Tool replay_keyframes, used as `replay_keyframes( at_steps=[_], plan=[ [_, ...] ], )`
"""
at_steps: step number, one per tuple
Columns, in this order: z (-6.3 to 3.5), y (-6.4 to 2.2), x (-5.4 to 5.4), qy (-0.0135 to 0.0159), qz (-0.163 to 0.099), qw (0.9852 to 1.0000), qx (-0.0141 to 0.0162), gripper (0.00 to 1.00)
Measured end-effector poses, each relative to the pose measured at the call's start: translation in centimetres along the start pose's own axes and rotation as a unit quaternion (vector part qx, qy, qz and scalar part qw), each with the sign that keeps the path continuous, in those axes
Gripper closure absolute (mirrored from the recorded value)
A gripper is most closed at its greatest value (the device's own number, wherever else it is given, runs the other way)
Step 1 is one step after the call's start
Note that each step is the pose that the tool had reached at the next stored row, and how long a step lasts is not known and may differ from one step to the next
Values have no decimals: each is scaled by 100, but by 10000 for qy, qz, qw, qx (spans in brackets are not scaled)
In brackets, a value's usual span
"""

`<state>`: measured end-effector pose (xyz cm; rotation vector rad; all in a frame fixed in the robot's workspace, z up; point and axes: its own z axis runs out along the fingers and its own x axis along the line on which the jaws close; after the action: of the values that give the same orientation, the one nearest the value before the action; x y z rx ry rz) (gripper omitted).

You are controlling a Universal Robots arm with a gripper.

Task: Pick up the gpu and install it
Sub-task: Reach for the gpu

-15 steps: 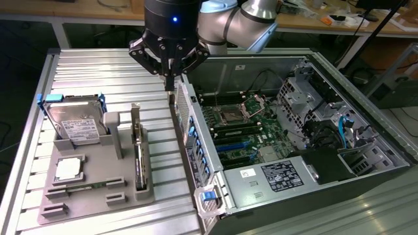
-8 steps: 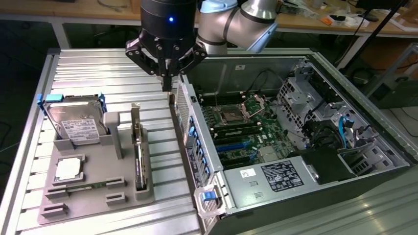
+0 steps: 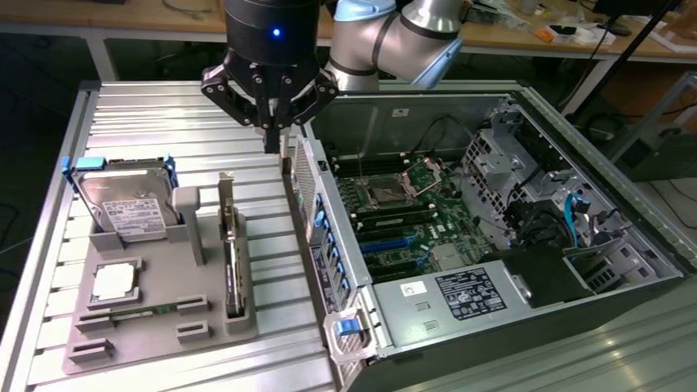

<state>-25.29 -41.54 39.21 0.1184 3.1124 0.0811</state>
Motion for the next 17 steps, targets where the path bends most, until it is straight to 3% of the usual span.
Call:
replay_keyframes(
  at_steps=[17],
  plan=[
    [-3,-13,108,0,0,10000,0,89]
  ],
)
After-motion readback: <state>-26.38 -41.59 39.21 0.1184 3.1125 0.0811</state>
